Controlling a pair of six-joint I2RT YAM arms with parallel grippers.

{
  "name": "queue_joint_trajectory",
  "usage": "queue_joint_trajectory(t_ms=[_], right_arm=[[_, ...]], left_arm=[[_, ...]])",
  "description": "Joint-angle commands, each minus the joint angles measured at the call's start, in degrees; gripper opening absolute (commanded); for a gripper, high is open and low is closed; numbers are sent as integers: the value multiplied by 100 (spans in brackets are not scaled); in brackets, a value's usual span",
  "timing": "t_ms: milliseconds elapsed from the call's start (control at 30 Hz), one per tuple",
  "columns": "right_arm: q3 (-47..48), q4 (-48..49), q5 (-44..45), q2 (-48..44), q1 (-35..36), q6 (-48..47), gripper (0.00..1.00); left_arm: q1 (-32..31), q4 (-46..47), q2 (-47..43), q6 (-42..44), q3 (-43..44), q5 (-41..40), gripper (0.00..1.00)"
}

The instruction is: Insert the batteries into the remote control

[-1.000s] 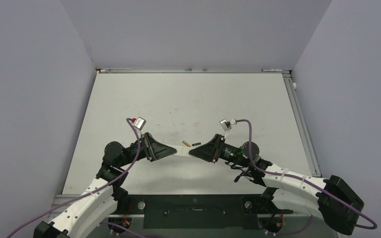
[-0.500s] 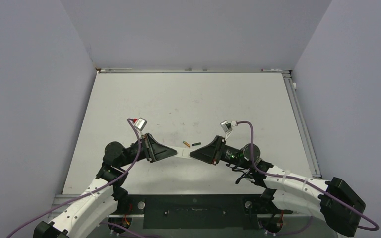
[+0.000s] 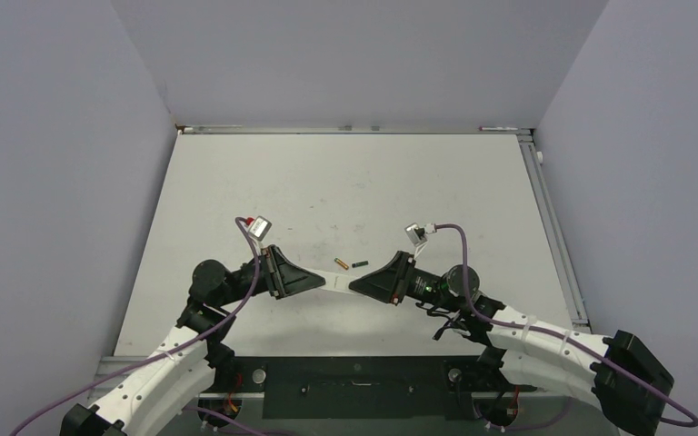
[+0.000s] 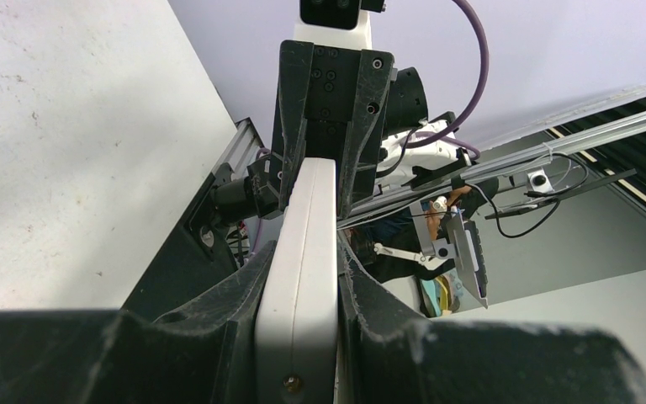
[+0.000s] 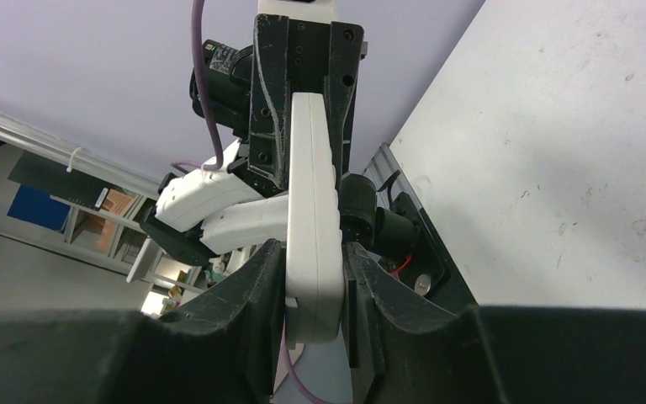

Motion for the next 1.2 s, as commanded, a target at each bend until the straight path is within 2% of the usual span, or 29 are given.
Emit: queue_joint_trajectory(t_ms=[0,367,900,1167], right_arm=[[-32,132,176,-310,-47,-216,17],[18,-183,180,-416,-47,-286,25],[76,-668,266,-639,-38,-398,30],[58,-733,298,-725,-32,-400,29]], left_arm=[[92,73,-25,90,129,-136,0],[92,4,17,156,137,-105,0],[101,-102,64,262,233,-86,0],[101,-101,82,262,250,-81,0]])
